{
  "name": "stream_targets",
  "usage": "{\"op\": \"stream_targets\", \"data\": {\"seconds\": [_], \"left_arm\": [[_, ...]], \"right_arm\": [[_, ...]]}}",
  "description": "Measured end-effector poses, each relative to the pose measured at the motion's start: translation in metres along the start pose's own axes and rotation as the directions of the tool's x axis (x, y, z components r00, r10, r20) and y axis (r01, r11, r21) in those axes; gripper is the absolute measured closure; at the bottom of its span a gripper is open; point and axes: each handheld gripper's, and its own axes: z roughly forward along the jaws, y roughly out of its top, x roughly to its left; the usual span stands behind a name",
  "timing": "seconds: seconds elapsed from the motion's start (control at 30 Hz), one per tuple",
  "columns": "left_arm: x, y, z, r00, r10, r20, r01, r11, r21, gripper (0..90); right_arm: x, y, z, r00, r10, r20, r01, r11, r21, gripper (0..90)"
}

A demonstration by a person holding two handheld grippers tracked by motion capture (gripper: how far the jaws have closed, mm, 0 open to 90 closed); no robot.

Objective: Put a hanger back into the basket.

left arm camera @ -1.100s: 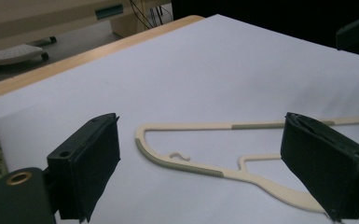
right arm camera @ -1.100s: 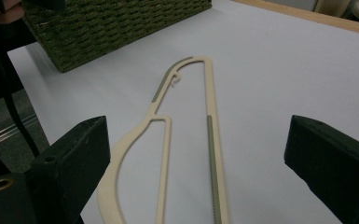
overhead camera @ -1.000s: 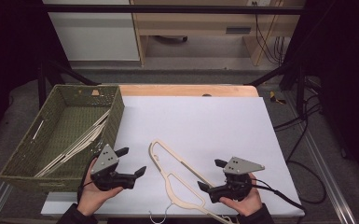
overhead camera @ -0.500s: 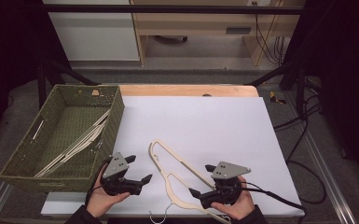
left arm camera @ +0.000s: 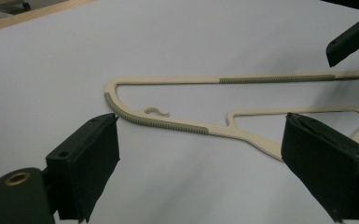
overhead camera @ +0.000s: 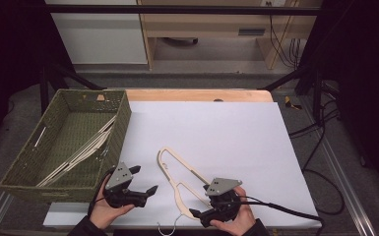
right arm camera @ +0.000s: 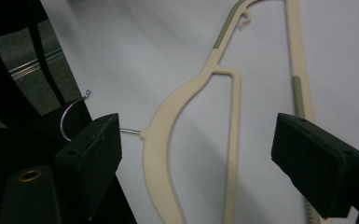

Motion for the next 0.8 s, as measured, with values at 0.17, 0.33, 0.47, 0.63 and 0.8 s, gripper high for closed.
{"op": "stream_targets", "data": {"seconds": [0.17, 0.33, 0.47, 0.63, 0.8], "left_arm": [[0.0, 0.0, 0.001, 1.0, 0.0, 0.001, 0.0, 1.0, -0.001, 11.3], [-0.001, 0.0, 0.002, 1.0, 0.004, 0.0, -0.004, 1.0, 0.004, 11.3], [0.0, 0.0, 0.003, 1.0, 0.004, 0.0, -0.004, 1.0, 0.006, 11.4], [0.0, -0.001, 0.003, 1.0, 0.002, -0.004, -0.002, 1.0, 0.007, 11.5], [-0.001, -0.002, 0.003, 1.0, 0.01, -0.002, -0.01, 0.9999, 0.012, 11.6]], "right_arm": [[0.005, -0.002, 0.011, 0.9991, -0.005, -0.043, 0.007, 0.998, 0.059, 24.1], [0.014, -0.004, 0.023, 0.9976, -0.037, -0.058, 0.044, 0.993, 0.112, 29.7], [0.018, -0.006, 0.03, 0.9977, -0.055, -0.04, 0.06, 0.988, 0.14, 36.6], [0.022, -0.009, 0.038, 0.9964, -0.074, -0.042, 0.08, 0.982, 0.172, 45.5], [0.026, -0.008, 0.038, 0.9946, -0.103, -0.015, 0.104, 0.976, 0.192, 58.8]]}}
